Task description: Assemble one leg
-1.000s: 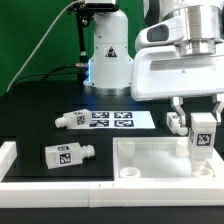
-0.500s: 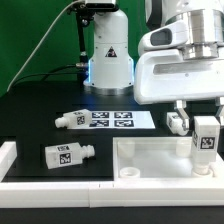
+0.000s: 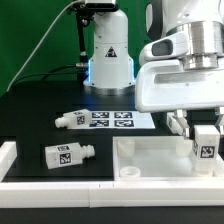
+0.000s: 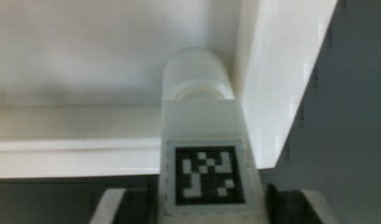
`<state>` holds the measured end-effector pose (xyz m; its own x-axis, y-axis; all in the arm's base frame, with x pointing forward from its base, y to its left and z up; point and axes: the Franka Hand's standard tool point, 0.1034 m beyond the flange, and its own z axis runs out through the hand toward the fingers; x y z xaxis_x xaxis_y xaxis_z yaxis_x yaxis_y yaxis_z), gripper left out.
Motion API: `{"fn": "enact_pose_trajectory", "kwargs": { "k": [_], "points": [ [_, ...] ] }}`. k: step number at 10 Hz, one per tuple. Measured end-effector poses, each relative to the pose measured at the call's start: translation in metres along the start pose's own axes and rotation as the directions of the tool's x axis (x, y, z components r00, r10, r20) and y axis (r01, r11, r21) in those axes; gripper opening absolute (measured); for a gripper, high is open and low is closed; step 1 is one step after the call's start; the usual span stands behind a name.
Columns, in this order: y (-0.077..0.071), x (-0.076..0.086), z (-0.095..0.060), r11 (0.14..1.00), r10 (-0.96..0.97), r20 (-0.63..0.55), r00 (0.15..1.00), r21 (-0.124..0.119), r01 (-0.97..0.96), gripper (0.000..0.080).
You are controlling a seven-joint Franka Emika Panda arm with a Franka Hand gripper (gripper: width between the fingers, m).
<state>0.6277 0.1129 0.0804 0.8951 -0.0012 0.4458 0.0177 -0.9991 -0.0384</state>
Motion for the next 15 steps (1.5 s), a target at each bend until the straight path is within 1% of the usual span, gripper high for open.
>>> {"fn": "enact_pose_trajectory", "kwargs": {
  "k": [2,5,6,7,8,9,10,11,12,13,14,15],
  "points": [
    [0.0,0.0,0.0,1.0,-0.002,-0.024,1.0,-0.001,0.002,0.0285],
    [0.0,0.0,0.0,1.0,-0.004,-0.023,1.0,-0.001,0.004,0.0285],
    [0.0,0.0,0.0,1.0,-0.004,-0.023,1.0,-0.001,0.004,0.0438],
    [0.0,0.0,0.0,1.0,-0.004,-0.023,1.0,-0.001,0.004,0.0438],
    [0.0,0.0,0.0,1.0,-0.005,-0.023,1.0,-0.001,0.004,0.0602],
    [0.0,0.0,0.0,1.0,-0.004,-0.011,1.0,-0.001,0.004,0.0635],
    [-0.001,0.004,-0.004,1.0,0.0,0.026,1.0,0.002,0.0,0.0647],
    [0.0,0.012,-0.009,1.0,0.003,0.032,0.999,0.004,-0.003,0.0647],
    [0.002,0.01,-0.008,1.0,0.009,0.119,0.993,0.003,-0.01,0.0649],
    [0.003,0.015,-0.01,1.0,0.017,0.227,0.974,0.004,-0.018,0.0649],
    [0.004,0.017,-0.01,1.0,0.022,0.285,0.958,0.003,-0.024,0.0649],
    [0.006,0.013,-0.01,1.0,0.027,0.372,0.928,0.0,-0.029,0.0649]
  ]
}}
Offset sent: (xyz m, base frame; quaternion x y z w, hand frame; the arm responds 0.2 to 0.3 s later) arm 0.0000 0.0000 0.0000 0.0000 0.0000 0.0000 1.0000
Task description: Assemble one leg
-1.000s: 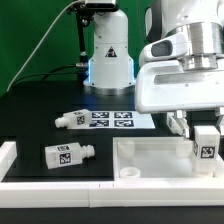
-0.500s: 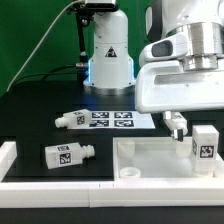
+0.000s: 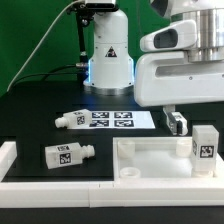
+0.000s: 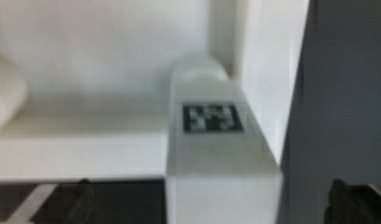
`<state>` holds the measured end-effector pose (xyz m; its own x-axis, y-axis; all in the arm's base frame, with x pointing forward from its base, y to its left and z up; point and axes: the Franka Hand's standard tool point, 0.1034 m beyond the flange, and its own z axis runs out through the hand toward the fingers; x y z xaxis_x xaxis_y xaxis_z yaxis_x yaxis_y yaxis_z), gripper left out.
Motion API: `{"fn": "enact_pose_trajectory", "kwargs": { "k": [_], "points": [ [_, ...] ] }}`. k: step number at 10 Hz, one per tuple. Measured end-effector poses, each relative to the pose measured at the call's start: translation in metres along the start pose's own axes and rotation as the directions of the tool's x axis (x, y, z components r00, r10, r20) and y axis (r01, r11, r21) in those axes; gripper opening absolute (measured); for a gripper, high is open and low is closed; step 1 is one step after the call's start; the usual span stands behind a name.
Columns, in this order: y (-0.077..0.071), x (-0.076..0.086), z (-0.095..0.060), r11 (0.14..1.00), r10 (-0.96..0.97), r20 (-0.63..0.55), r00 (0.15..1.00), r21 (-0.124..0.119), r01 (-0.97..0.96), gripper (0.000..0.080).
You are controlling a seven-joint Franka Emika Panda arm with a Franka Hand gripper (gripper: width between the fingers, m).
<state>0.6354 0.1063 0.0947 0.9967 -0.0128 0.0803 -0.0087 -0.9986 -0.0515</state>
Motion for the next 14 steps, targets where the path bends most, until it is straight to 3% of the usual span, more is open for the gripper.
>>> {"fn": "enact_pose_trajectory", "kwargs": {
  "k": [3,11,14],
  "points": [
    [-0.001,-0.008,0.0,0.999,0.036,0.128,0.991,-0.005,-0.035,0.0649],
    [0.01,-0.003,0.001,0.998,0.07,0.118,0.991,-0.007,-0.07,0.0649],
    [-0.007,0.003,0.01,0.998,0.06,0.063,0.996,0.006,-0.06,0.0649]
  ]
}}
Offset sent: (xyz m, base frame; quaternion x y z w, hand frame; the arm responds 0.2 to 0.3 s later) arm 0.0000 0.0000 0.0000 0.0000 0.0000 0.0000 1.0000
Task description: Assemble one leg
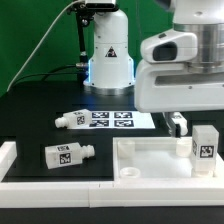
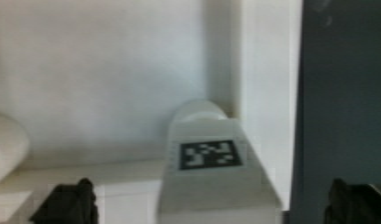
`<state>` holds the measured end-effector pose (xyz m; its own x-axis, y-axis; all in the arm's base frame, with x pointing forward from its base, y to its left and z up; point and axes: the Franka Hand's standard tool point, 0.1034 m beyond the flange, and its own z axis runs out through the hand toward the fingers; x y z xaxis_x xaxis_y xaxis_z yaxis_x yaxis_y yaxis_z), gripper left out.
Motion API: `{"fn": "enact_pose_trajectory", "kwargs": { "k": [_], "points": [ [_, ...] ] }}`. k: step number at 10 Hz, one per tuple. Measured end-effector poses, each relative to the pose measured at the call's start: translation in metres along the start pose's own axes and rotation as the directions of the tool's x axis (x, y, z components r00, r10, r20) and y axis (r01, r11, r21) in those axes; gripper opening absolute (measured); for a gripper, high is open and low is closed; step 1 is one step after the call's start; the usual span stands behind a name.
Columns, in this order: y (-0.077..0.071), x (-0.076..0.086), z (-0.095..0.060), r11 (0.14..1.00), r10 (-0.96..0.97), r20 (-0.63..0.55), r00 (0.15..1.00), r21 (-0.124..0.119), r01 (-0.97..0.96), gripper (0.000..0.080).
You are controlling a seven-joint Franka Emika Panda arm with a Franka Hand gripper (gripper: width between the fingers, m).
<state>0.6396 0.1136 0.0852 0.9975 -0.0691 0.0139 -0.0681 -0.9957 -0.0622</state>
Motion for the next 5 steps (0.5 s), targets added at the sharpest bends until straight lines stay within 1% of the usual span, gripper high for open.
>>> {"fn": "enact_pose_trajectory", "kwargs": {
  "k": [1,2,3,4,5],
  "points": [
    [0.0011,0.003,0.0011,1.0,0.001,-0.023,1.0,0.001,-0.001,0.064],
    [0.0011,0.0027,0.0011,1.0,0.012,-0.022,1.0,0.001,-0.012,0.064],
    [0.0011,0.0027,0.001,1.0,0.019,-0.022,1.0,0.001,-0.019,0.0476],
    [0.0012,0.0028,0.001,1.0,0.019,-0.022,1.0,0.001,-0.019,0.0291],
    [0.0016,0.0029,0.001,0.998,0.062,-0.022,0.998,0.002,-0.062,0.0291]
  ]
}}
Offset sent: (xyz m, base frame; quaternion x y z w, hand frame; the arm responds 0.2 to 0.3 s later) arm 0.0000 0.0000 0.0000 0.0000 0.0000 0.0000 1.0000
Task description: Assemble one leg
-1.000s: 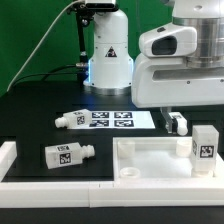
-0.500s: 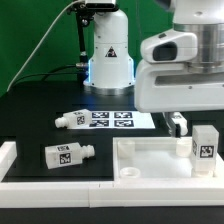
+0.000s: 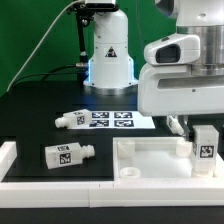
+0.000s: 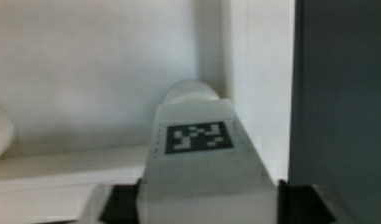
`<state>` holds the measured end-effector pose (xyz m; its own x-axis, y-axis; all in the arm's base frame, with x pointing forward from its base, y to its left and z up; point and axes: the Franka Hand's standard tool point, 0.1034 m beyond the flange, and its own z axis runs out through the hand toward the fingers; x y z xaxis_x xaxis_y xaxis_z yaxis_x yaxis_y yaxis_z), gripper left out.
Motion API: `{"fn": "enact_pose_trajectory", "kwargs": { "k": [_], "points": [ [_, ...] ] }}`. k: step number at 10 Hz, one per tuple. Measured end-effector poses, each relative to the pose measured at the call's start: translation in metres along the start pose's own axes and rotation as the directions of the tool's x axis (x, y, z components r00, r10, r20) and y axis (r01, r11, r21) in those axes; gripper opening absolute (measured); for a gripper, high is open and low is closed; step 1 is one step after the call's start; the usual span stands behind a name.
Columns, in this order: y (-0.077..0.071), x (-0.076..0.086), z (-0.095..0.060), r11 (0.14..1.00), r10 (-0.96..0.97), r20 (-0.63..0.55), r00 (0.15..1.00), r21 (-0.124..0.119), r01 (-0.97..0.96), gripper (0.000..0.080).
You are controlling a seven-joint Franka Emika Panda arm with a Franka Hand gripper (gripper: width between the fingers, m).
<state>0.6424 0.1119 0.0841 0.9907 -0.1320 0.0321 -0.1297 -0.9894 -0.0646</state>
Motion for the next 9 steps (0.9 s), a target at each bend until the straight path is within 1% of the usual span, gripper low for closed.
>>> {"fn": "enact_pose_trajectory", "kwargs": {
  "k": [2,3,5,6,7,8,9],
  "points": [
    [0.0002,0.0001,0.0,0.99,0.138,0.0,0.99,0.0,-0.138,0.0284],
    [0.0007,0.0003,0.0008,0.973,0.232,-0.006,0.973,0.0,-0.232,0.0284],
    [0.0015,0.0004,0.001,0.902,0.432,-0.012,0.902,0.005,-0.432,0.0284],
    [0.0024,0.0008,0.0013,0.834,0.551,-0.01,0.834,0.01,-0.551,0.0284],
    [0.0037,0.0011,0.0013,0.753,0.658,0.001,0.753,0.022,-0.657,0.0285],
    [0.0072,0.0018,0.0011,0.606,0.794,0.035,0.607,0.04,-0.795,0.0285],
    [0.0069,0.0012,0.0014,0.489,0.87,0.047,0.491,0.04,-0.871,0.0285]
  ]
}}
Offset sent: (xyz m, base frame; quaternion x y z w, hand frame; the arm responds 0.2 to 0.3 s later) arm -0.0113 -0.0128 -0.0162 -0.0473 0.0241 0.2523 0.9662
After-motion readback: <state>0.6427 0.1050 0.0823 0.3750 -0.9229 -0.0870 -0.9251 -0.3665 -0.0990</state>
